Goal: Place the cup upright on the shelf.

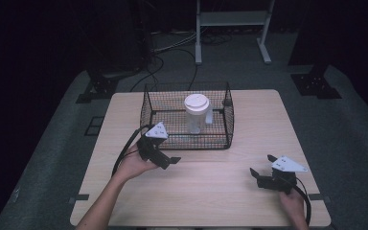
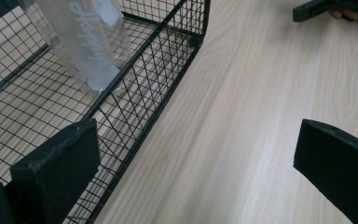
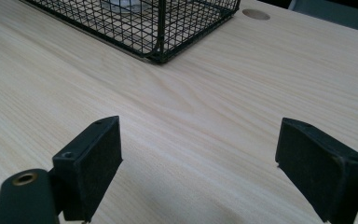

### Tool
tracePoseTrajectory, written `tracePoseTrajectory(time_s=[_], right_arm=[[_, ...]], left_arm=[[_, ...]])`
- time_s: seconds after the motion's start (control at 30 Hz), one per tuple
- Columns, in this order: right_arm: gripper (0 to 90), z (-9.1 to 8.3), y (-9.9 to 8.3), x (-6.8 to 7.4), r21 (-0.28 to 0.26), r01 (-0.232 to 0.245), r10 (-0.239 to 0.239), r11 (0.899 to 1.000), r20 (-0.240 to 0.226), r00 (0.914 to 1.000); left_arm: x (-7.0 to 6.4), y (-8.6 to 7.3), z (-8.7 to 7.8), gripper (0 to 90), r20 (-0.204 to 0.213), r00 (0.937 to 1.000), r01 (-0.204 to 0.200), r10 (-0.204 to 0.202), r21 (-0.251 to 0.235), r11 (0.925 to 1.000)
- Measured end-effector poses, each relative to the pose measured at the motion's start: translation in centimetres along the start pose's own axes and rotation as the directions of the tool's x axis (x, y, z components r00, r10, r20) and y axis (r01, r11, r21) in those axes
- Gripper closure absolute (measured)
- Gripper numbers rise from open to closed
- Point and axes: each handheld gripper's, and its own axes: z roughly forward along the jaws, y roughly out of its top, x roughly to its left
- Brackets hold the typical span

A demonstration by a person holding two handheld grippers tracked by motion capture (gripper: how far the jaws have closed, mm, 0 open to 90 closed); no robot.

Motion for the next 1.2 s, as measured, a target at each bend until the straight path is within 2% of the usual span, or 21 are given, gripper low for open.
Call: tracePoseTrajectory(time_s=[0.23, 0.5, 0.6, 0.7, 0.9, 1.1, 1.2], right_arm=[[13.5, 0.0, 0.0, 0.0, 0.001, 0.002, -0.002, 1.0, 0.002, 1.0], [13.5, 0.0, 0.0, 0.0, 0.003, 0.003, -0.003, 1.0, 0.004, 1.0], [13.5, 0.0, 0.0, 0.1, 0.003, 0.003, -0.003, 1.0, 0.005, 1.0], [13.5, 0.0, 0.0, 0.1, 0.006, 0.003, -0.003, 1.0, 0.006, 1.0], [13.5, 0.0, 0.0, 0.1, 0.008, 0.005, -0.005, 1.0, 0.007, 1.0], [13.5, 0.0, 0.0, 0.1, 0.008, 0.007, -0.007, 1.0, 0.007, 1.0], [13.5, 0.0, 0.0, 0.1, 0.008, 0.007, -0.007, 1.0, 0.007, 0.9999]], left_arm=[[-0.4, -0.9, -0.1, 0.0, 0.007, 0.9999, 0.009, -0.009, -0.009, 0.9999], [-1.0, -2.5, -0.4, 0.0, -0.004, 0.9997, 0.024, -0.024, -0.016, 0.9996], [-1.2, -3.1, -0.7, 0.0, -0.006, 0.9992, 0.038, -0.038, -0.038, 0.9986], [-1.6, -3.5, -1.0, 0.0, -0.022, 0.9992, 0.032, -0.033, -0.049, 0.9983], [-2.1, -4.3, -1.3, 0.0, -0.026, 0.9984, 0.047, -0.05, -0.091, 0.9948], [-3.1, -5.5, -1.3, 0.0, -0.059, 0.9973, 0.038, -0.043, -0.091, 0.9951], [-3.9, -6.5, -1.6, 0.0, -0.066, 0.9958, 0.053, -0.063, -0.137, 0.9891]])
